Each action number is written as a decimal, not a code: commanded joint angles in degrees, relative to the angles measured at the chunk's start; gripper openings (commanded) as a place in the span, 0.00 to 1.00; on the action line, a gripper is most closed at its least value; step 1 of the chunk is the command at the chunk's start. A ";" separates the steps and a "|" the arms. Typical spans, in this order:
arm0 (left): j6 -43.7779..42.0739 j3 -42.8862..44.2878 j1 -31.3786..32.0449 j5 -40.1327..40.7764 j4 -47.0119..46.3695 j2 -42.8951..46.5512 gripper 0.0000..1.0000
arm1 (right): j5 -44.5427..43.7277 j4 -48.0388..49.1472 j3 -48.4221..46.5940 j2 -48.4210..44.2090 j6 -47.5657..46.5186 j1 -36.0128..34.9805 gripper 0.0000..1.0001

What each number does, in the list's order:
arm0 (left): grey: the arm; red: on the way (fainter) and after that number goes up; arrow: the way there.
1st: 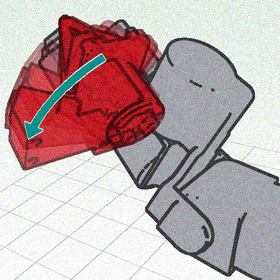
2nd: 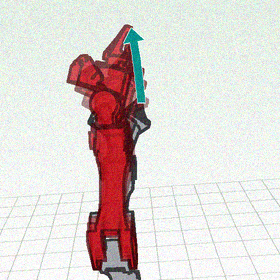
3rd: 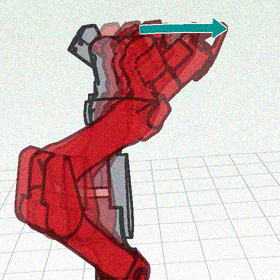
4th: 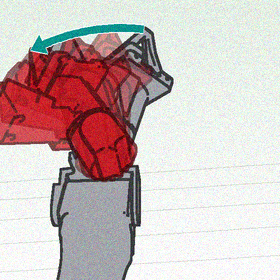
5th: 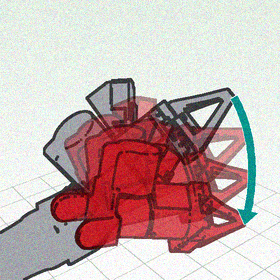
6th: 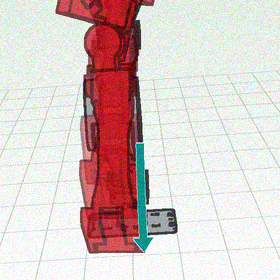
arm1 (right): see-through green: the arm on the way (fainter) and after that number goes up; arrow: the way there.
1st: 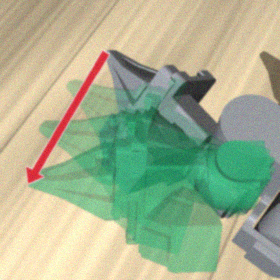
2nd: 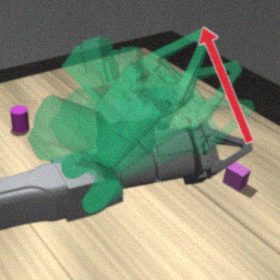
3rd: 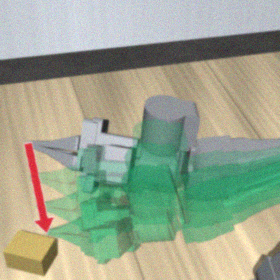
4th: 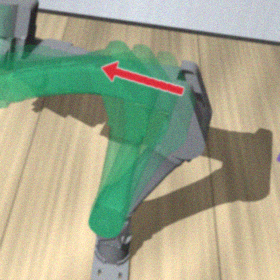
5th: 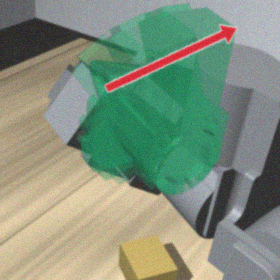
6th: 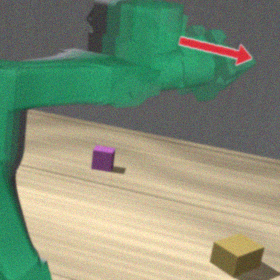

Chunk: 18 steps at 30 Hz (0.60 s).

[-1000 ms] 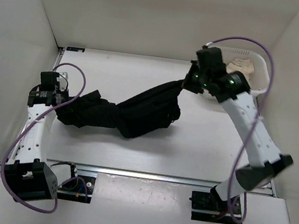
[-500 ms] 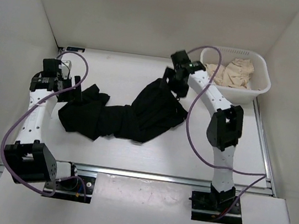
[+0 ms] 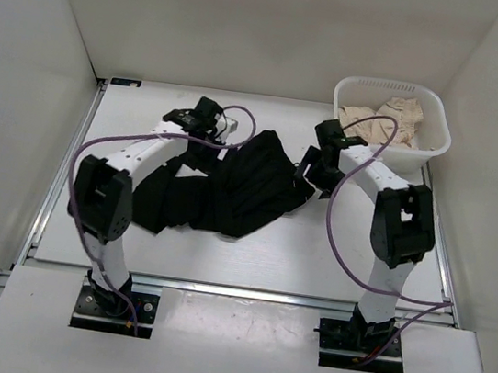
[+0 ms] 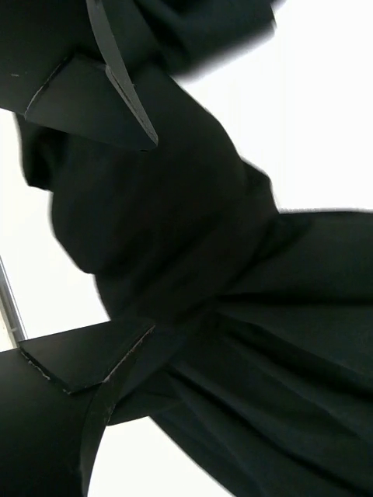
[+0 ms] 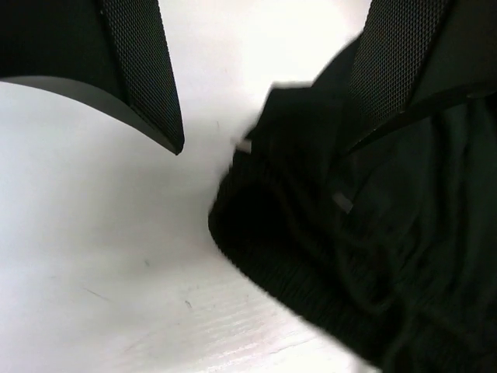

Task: Fold and stack the trousers
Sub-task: Flatten the trousers out

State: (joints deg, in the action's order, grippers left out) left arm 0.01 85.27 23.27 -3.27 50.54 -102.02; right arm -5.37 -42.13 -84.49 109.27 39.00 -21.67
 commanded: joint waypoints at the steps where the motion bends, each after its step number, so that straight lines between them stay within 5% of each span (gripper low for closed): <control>1: -0.01 3.32 0.55 -2.35 0.52 -3.44 0.99 | 1.15 3.11 -0.94 4.10 3.96 -0.39 0.84; 4: -0.01 4.81 0.55 -3.58 0.52 -8.19 0.97 | 1.76 3.01 0.02 5.95 5.11 -0.39 0.84; 7: -0.01 4.29 1.08 -3.59 0.52 -11.71 0.83 | 3.60 4.94 2.57 6.57 5.12 -0.39 0.63; 9: -0.01 2.71 1.08 -3.07 0.52 -12.86 0.60 | 3.61 4.95 2.57 7.09 5.12 -0.39 0.33; 11: -0.01 2.18 1.08 -3.06 0.52 -12.86 0.27 | 4.22 4.95 2.05 6.57 4.51 -0.39 0.02; 12: -0.01 2.79 0.56 -0.28 0.52 -12.33 0.14 | 4.75 4.95 0.31 6.57 3.98 -0.39 0.00; 15: -0.01 7.69 -4.34 5.62 -0.88 -9.97 0.14 | 2.66 2.85 -5.23 3.76 1.35 -0.91 0.00; 18: -0.01 22.79 -9.28 12.75 -0.89 -8.82 0.14 | -0.51 -1.54 -16.47 0.77 -0.41 -1.44 0.00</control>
State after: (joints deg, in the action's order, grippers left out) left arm -0.01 95.64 20.21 0.71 53.60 -116.81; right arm -2.98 -42.30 -90.37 116.18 41.30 -22.33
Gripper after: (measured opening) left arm 0.149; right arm 0.084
